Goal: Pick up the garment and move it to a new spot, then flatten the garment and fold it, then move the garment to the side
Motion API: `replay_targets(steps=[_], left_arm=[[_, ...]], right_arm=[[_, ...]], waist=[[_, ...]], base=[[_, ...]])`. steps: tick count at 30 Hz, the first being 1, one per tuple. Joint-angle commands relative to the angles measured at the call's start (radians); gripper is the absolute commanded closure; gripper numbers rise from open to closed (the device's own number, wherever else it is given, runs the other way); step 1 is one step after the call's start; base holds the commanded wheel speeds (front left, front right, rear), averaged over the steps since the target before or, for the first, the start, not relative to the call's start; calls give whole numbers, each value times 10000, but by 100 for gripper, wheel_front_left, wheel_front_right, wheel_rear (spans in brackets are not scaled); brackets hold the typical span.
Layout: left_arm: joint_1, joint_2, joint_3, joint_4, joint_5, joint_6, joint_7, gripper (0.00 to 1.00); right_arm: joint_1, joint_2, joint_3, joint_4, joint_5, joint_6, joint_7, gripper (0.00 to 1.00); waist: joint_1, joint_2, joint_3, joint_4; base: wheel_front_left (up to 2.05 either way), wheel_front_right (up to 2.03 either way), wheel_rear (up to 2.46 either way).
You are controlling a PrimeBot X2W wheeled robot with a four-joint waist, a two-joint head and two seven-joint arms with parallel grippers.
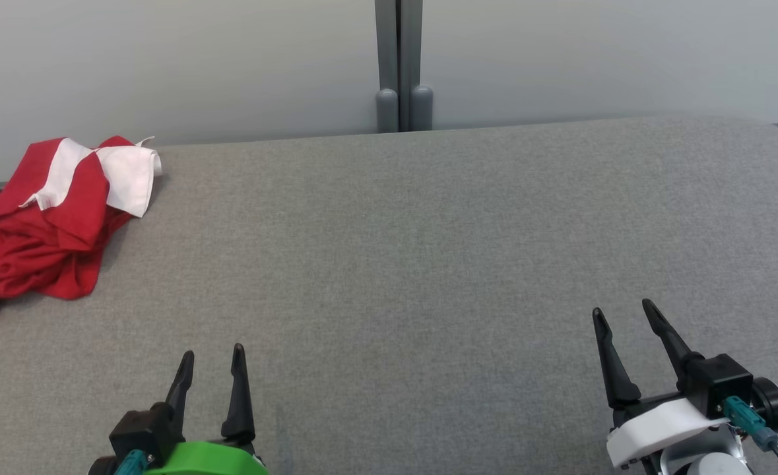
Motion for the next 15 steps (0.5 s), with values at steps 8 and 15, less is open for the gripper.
replay_targets(steps=[8,15], left_arm=[[123,73,40,108,135,23,-93,0],[82,73,34,156,95,9,-83,0]], right_arm=[[83,-51,-8,100,-112,0,-108,0],[65,-51,0,144,-71,0,-108,0]], waist=[[0,0,13,6],[0,0,1,25]], base=[[0,0,0],[0,0,0]])
